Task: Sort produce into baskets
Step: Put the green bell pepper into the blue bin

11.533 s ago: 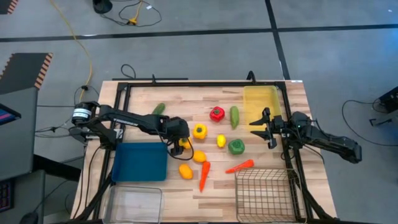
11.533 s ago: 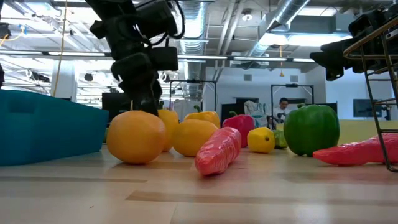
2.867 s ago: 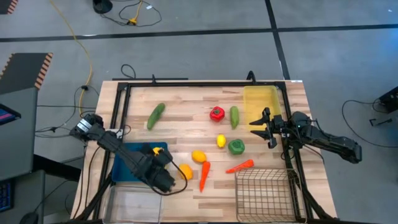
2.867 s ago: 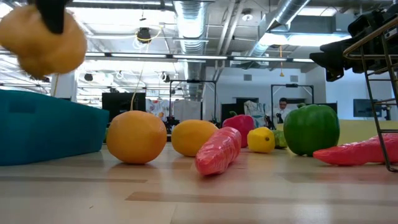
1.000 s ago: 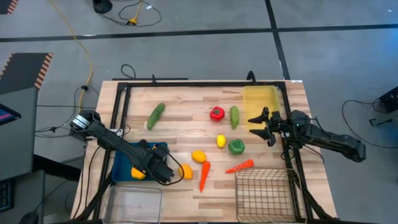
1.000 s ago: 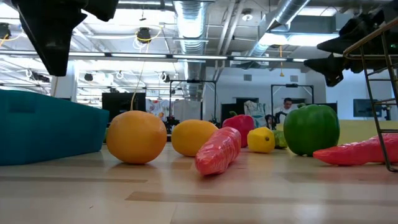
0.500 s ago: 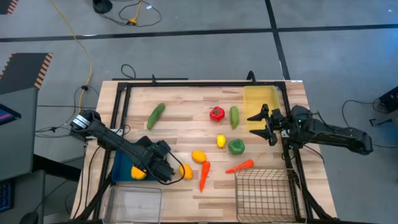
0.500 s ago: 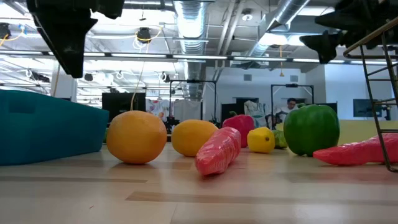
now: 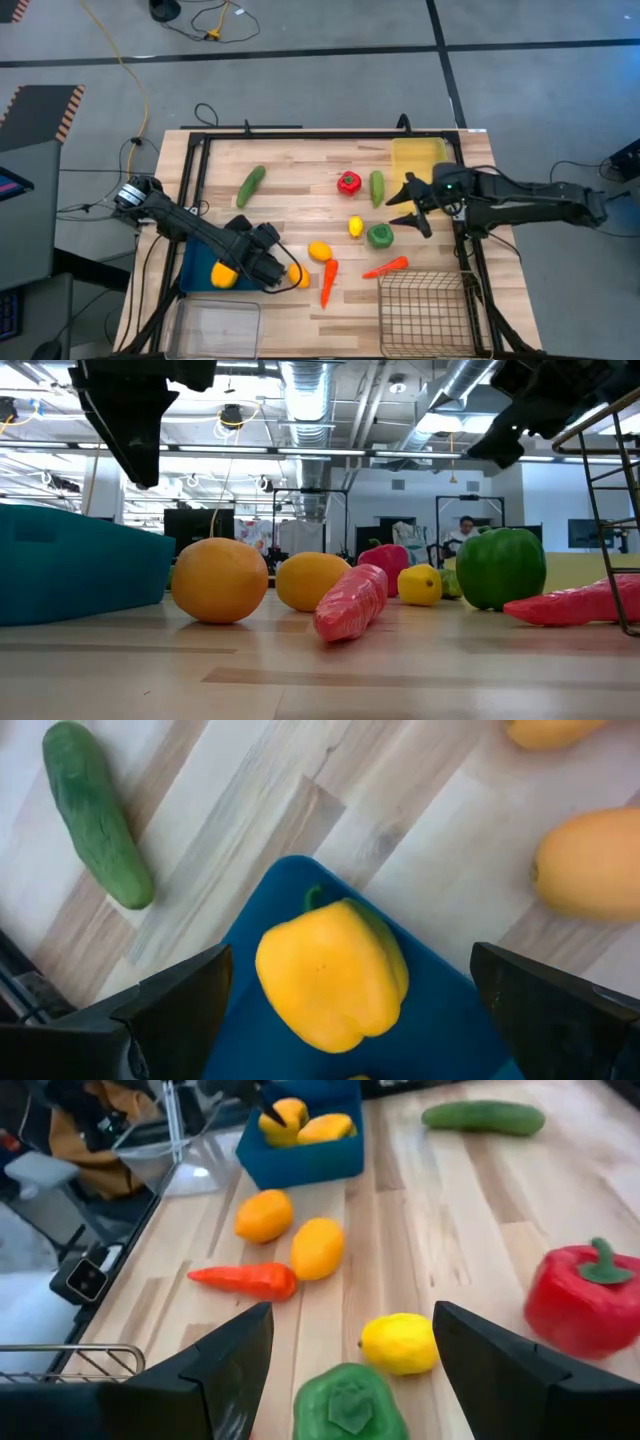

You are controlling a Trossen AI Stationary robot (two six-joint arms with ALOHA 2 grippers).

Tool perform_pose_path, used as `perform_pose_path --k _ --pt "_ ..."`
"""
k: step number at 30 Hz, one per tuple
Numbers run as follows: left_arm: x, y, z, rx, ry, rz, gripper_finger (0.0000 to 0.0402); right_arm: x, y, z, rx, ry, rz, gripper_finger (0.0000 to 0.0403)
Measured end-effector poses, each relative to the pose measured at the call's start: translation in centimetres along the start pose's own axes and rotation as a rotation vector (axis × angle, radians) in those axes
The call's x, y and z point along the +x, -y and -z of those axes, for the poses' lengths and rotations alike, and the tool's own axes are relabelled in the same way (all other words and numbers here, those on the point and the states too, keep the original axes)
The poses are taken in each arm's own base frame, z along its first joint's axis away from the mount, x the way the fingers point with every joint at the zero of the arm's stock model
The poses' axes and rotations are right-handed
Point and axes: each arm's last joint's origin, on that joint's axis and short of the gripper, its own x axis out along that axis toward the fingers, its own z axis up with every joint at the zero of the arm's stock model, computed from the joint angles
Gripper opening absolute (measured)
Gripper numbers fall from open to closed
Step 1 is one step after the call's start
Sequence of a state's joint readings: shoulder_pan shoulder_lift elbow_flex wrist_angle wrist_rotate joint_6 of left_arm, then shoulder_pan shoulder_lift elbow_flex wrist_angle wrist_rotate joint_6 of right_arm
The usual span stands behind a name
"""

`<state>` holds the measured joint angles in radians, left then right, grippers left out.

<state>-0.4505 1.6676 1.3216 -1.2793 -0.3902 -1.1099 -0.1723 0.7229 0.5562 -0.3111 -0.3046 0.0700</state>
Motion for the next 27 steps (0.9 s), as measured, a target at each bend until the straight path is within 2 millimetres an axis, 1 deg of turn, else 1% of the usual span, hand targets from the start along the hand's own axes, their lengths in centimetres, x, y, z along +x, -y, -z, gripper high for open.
perform_pose_path --k 3,6,18,22,27 --pt "0.0 0.0 0.0 0.0 0.001 -0.001 0.0394 0.6 0.0 -0.8 0.002 -0.013 -0.003 0.0304" --pt "0.0 0.0 0.0 0.0 0.005 -0.003 0.0394 1.0 0.2 -1.2 0.006 -0.022 0.001 0.0304" --pt "0.0 0.0 -0.1 0.001 0.032 -0.017 0.0394 3.1 1.2 -0.5 0.046 -0.122 0.017 0.0309" --pt "0.0 0.0 -0.1 0.0 0.034 -0.018 0.0393 3.9 1.4 -0.1 0.055 -0.166 0.014 0.0335" --pt "0.0 0.0 -0.1 0.001 0.036 -0.019 0.0393 4.9 1.3 0.4 0.021 -0.215 -0.006 0.039"
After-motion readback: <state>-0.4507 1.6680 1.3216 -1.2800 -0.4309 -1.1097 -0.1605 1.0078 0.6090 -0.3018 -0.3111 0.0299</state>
